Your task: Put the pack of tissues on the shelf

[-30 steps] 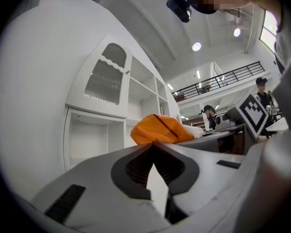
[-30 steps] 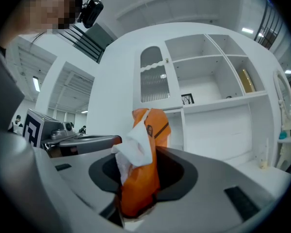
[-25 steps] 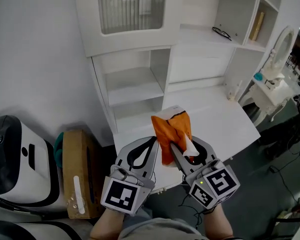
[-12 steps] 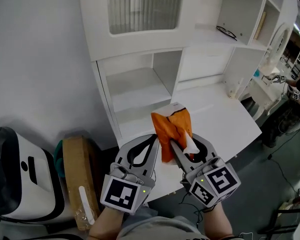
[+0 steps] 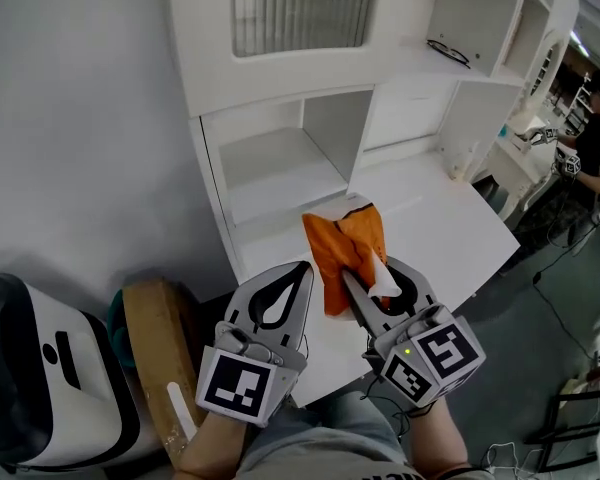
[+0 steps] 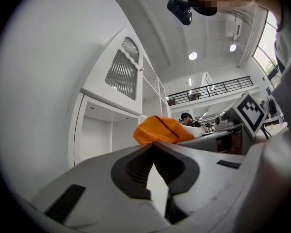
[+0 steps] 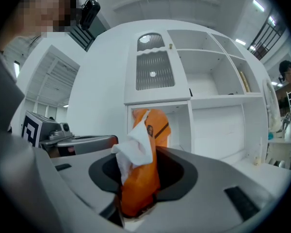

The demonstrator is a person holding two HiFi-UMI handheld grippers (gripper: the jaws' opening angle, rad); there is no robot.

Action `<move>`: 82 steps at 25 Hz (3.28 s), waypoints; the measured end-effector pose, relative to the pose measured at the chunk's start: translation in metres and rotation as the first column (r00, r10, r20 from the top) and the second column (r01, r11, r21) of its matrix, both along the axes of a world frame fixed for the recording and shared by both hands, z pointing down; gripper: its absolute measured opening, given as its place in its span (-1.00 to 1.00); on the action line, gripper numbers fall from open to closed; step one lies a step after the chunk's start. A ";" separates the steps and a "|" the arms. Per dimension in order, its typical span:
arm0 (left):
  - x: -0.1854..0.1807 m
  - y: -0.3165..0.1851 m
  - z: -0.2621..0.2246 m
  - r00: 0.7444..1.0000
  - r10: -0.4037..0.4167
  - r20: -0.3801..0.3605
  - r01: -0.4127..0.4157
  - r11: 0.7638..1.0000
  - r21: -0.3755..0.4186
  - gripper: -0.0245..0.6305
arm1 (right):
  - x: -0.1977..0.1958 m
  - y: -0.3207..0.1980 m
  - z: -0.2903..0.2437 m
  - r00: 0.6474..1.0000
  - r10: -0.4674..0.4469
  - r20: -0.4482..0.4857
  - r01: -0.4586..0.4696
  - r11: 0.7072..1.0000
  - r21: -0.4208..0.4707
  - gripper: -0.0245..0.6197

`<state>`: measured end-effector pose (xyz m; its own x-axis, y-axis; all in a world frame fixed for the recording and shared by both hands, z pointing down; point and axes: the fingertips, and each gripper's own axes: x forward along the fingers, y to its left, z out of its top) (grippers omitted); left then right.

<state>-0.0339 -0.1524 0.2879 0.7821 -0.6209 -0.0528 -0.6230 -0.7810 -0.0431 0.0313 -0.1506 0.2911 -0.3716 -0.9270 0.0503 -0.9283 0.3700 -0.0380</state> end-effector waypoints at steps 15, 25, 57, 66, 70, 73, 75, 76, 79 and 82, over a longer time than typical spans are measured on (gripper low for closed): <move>-0.022 -0.004 0.005 0.999 -0.046 -0.008 0.046 0.999 -0.005 -0.85 | -0.001 -0.018 -0.004 1.000 0.011 -0.009 -0.011 1.000 0.001 -0.40; -0.012 -0.028 0.010 0.998 -0.059 -0.007 0.058 0.998 -0.026 -0.85 | 0.008 -0.052 -0.004 0.999 -0.003 -0.034 0.002 1.000 -0.017 -0.40; 0.006 -0.106 0.022 0.976 -0.219 0.011 0.219 0.971 -0.093 -0.85 | 0.019 -0.183 0.011 0.987 -0.144 -0.066 0.138 0.987 -0.087 -0.40; -0.002 -0.118 0.027 0.968 -0.251 0.018 0.252 0.962 -0.110 -0.85 | 0.014 -0.211 0.019 0.987 -0.139 -0.083 0.129 0.986 -0.110 -0.40; -0.006 -0.124 0.028 0.964 -0.266 0.020 0.266 0.957 -0.115 -0.85 | 0.010 -0.223 0.022 0.987 -0.134 -0.088 0.123 0.985 -0.118 -0.40; -0.011 -0.128 0.029 0.961 -0.277 0.021 0.278 0.953 -0.118 -0.85 | 0.006 -0.232 0.025 0.987 -0.136 -0.089 0.124 0.984 -0.128 -0.40; -0.013 -0.131 0.029 0.959 -0.284 0.022 0.285 0.951 -0.119 -0.85 | 0.003 -0.238 0.027 0.986 -0.139 -0.090 0.126 0.983 -0.130 -0.40; -0.015 -0.132 0.029 0.958 -0.287 0.023 0.288 0.950 -0.121 -0.85 | 0.001 -0.241 0.027 0.986 -0.138 -0.091 0.126 0.984 -0.129 -0.40; -0.014 -0.136 0.030 0.955 -0.294 0.029 0.296 0.947 -0.125 -0.85 | 0.002 -0.252 0.032 0.987 -0.123 -0.103 0.109 0.985 -0.133 -0.39; -0.012 -0.139 0.033 0.953 -0.300 0.036 0.302 0.944 -0.131 -0.85 | 0.006 -0.261 0.039 0.988 -0.104 -0.115 0.088 0.986 -0.139 -0.30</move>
<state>-0.0457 -0.2913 0.3205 0.5580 -0.8278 0.0572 -0.8298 -0.5569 0.0365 0.0373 -0.4112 0.3300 -0.4422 -0.8693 0.2210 -0.8894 0.4568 0.0175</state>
